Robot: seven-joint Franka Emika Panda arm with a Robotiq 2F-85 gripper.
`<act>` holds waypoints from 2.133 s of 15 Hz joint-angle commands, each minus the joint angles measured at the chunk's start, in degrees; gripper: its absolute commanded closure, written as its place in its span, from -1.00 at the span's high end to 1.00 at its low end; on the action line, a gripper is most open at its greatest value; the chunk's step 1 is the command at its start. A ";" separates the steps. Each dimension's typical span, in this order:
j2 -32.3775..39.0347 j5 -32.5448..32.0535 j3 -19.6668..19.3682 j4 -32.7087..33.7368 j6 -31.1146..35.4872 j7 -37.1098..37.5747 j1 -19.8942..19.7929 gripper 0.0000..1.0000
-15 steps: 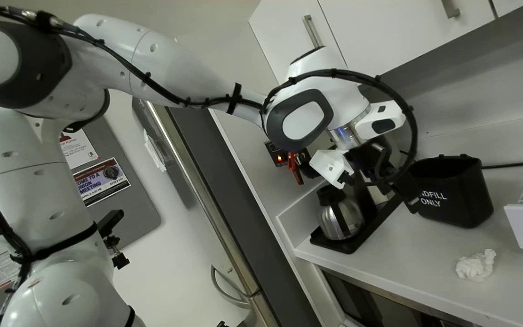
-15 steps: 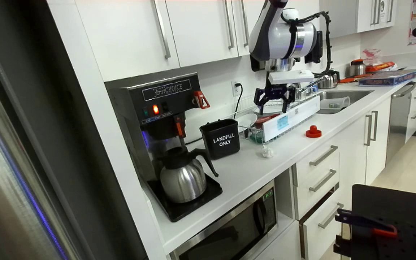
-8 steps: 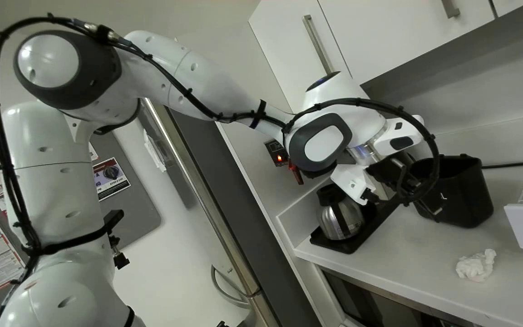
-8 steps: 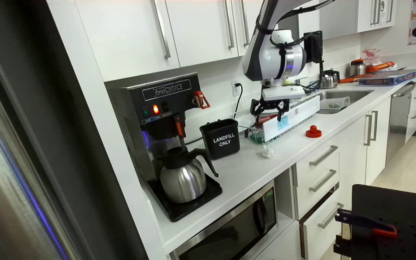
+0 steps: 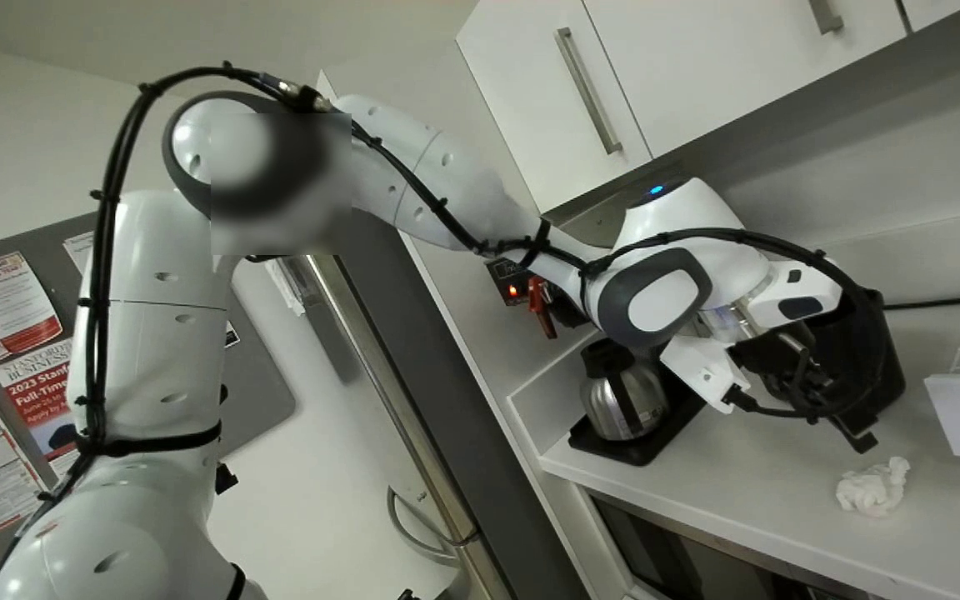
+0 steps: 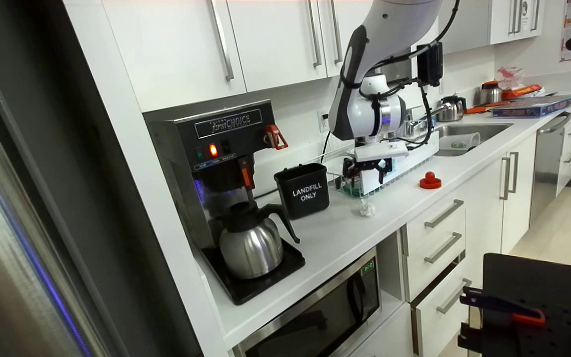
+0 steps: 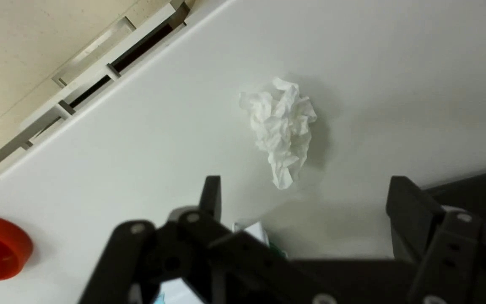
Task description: Put the crumpled paper in the black bin
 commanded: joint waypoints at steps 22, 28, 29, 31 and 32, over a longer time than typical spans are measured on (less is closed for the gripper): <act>13.24 -2.58 -0.44 12.93 -3.16 6.89 -0.43 -0.89; 3.47 -4.46 -0.24 6.24 -0.87 3.34 -0.33 -1.00; 1.16 -5.08 -0.21 4.84 -1.21 2.78 -0.28 -1.00; -3.00 -6.33 0.08 2.20 -0.46 1.92 -0.31 -1.00; -4.91 -6.33 0.69 0.98 0.84 1.10 -0.63 -1.00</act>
